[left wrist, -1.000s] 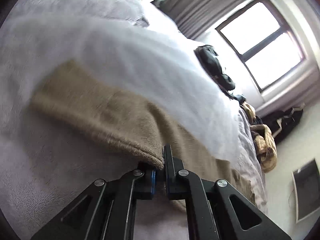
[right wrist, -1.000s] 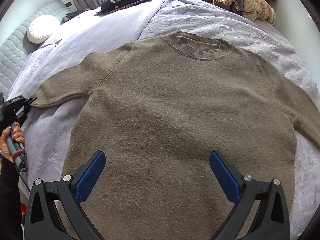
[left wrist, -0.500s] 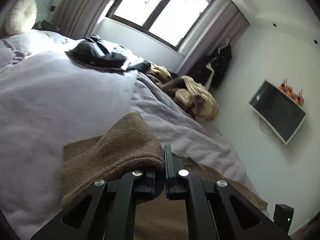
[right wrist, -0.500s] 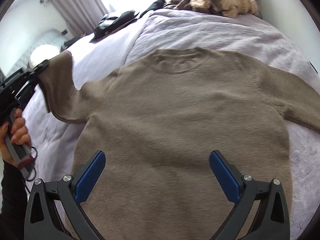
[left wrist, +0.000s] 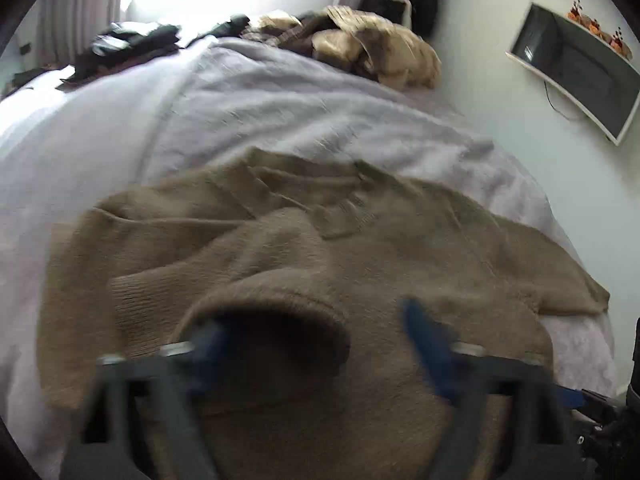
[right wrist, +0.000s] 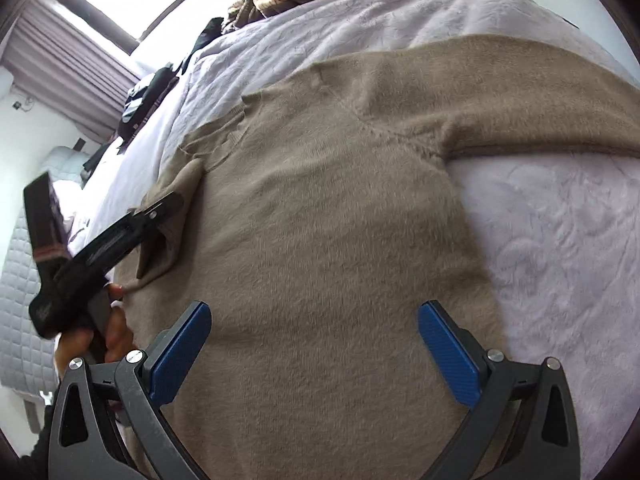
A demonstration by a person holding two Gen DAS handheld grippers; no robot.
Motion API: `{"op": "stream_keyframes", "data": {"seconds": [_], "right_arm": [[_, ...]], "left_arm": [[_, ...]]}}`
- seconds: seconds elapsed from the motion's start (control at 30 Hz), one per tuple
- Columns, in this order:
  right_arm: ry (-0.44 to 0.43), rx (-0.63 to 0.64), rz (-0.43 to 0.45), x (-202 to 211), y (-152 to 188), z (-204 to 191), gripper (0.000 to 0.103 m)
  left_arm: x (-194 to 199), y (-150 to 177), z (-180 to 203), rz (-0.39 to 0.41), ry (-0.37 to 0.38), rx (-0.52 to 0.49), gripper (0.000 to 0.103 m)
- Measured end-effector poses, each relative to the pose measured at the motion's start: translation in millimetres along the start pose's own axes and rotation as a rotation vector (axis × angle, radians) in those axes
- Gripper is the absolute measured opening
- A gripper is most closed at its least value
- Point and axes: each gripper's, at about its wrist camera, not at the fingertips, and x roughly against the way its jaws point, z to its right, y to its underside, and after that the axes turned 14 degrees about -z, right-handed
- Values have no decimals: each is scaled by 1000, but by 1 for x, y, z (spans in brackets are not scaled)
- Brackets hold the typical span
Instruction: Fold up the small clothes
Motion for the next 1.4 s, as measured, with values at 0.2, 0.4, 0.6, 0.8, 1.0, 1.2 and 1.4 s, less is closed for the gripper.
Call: {"op": "stream_keyframes", "data": {"seconds": [0.2,0.4,0.6,0.8,1.0,1.2,1.4], "right_arm": [[236,433,36,-11,-14,-98,103],[517,832,116,-67,-10,-204,100],[845,1018,130,-136,-25,-229,74],[412,594,122,-85,-83,-188,6],[-81,7,21,-70,-122,-45,7],[-386,-210,16,-77,-105,10,30],[-392,-203,52,-67,-110,10,58]], "left_arm": [[61,16,-59,92,-31,82,99],[82,50,-131,74,-237,214,99],[58,81,-153,-33,-375,174,99],[26,76,-156,-58,-433,195,99],[20,71,-160,-63,-401,191,99],[27,69,-158,-83,-384,193,99],[65,53,-171,-15,-253,232,99]]}}
